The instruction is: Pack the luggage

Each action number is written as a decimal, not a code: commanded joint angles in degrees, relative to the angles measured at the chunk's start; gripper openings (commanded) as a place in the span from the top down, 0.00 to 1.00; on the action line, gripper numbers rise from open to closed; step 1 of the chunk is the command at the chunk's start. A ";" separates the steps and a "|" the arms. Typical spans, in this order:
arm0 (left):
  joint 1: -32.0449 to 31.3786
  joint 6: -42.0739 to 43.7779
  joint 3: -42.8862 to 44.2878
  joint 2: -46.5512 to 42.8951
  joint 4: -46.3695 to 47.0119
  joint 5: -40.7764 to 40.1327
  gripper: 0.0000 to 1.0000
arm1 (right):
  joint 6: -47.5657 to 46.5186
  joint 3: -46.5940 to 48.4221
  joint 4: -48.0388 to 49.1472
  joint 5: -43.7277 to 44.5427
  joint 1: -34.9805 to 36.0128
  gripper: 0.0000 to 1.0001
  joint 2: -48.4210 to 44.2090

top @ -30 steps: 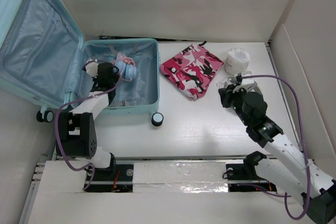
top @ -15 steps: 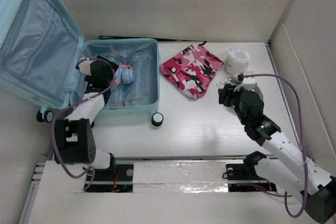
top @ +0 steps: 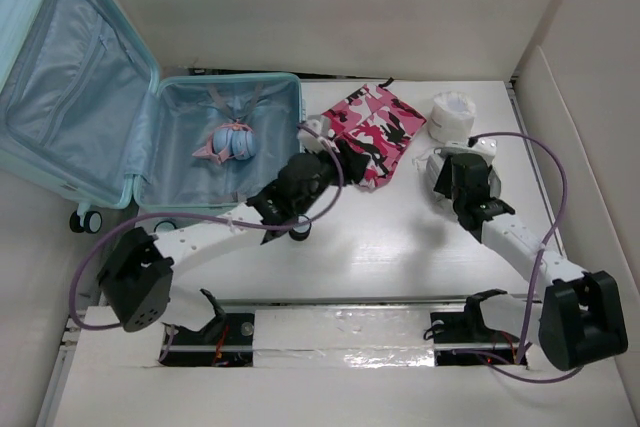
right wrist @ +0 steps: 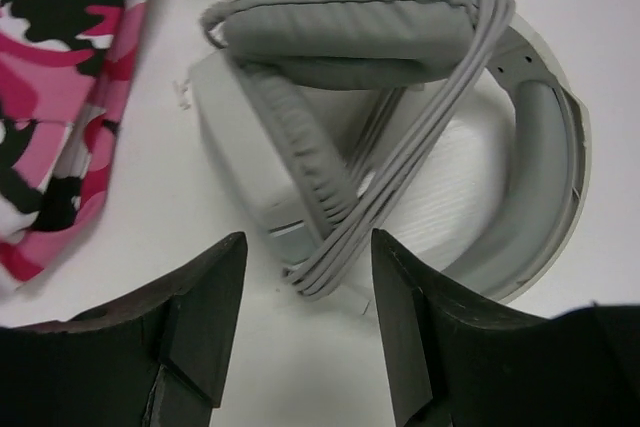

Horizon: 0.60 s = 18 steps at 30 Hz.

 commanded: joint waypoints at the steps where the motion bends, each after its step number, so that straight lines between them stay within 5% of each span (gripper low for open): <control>1: -6.11 4.32 -1.18 2.48 3.89 -0.33 0.48 | 1.82 3.49 4.32 -3.03 -3.92 0.37 2.36; 12: -10.88 4.85 -8.83 -2.08 5.66 4.34 0.46 | -6.70 13.07 0.46 -18.57 -9.55 0.19 13.43; 18: -10.88 6.51 -11.82 -6.82 4.00 4.61 0.46 | -8.02 18.60 -3.93 -18.59 -9.03 0.16 19.42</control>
